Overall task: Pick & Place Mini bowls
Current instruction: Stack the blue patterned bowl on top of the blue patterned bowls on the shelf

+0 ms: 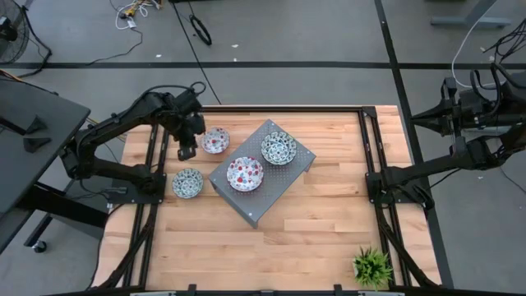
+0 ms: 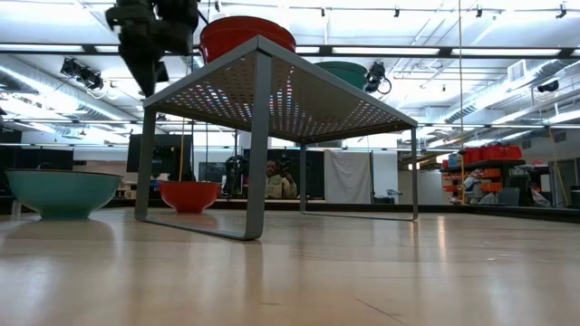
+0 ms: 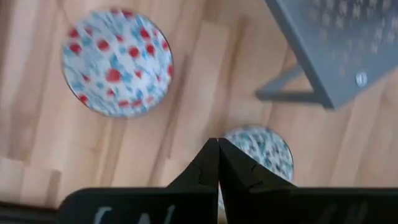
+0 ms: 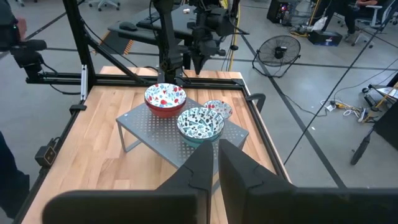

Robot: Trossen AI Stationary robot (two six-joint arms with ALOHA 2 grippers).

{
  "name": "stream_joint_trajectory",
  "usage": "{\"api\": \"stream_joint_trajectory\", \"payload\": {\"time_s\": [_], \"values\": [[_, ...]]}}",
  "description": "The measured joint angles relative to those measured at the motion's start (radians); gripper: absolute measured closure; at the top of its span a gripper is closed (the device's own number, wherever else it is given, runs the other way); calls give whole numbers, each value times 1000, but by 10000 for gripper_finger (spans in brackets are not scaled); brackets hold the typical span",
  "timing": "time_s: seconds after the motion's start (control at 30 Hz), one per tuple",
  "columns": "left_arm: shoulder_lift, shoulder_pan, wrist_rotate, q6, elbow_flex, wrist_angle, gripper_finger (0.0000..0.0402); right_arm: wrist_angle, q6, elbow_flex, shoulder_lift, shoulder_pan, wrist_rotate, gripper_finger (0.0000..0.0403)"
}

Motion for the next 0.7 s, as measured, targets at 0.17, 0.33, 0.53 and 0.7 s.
{"api": "stream_joint_trajectory", "payload": {"time_s": [0.17, 0.33, 0.53, 0.7], "values": [[0, -57, -3, -34, 0, -86, 398, 0, 0, 0, 0, 0, 0, 376], [-10, -136, 3, -86, 0, -153, 399, 0, 0, 0, 0, 0, 0, 376], [-53, -250, 21, -149, 0, -161, 399, 0, 0, 0, 0, 0, 0, 376], [-89, -334, 30, -241, 0, -151, 399, 0, 0, 0, 0, 0, 0, 376]]}}
